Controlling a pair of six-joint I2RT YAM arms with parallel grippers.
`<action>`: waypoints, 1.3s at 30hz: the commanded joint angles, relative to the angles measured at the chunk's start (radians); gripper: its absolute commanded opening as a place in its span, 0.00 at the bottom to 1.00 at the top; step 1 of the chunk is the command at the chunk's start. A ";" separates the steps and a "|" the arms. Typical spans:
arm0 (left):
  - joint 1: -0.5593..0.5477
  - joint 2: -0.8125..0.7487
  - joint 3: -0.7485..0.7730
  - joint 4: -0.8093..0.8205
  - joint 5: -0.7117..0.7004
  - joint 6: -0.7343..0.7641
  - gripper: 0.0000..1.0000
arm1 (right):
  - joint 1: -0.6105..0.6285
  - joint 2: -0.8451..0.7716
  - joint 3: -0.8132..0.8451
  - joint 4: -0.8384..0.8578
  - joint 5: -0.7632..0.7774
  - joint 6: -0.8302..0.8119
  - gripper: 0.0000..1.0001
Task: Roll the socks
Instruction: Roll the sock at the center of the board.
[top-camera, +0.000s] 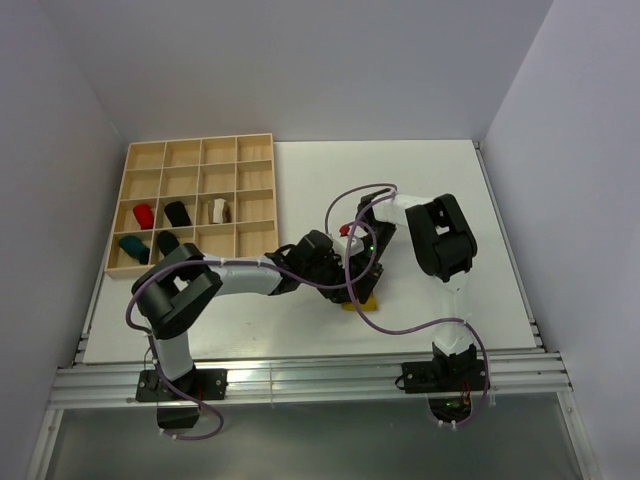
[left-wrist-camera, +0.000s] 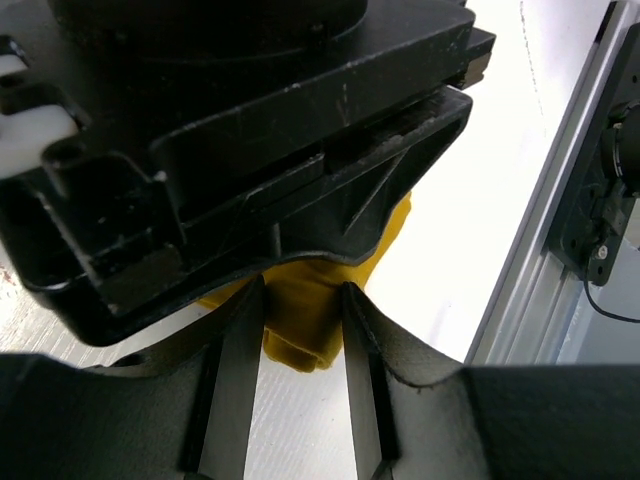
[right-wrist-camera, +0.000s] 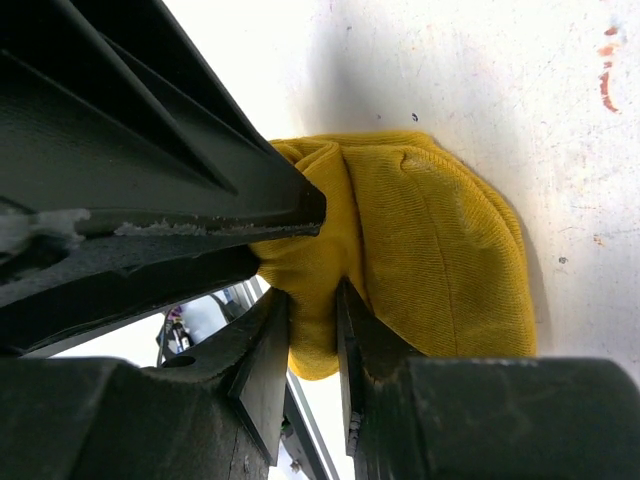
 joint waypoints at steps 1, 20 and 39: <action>-0.003 0.009 0.010 0.037 0.083 0.008 0.42 | -0.007 0.033 0.003 0.091 0.067 -0.013 0.29; 0.001 0.146 0.111 -0.090 0.038 -0.090 0.03 | -0.005 -0.008 -0.033 0.157 0.093 0.032 0.30; 0.012 0.223 0.218 -0.375 -0.019 -0.276 0.00 | -0.111 -0.255 -0.186 0.352 -0.003 0.119 0.56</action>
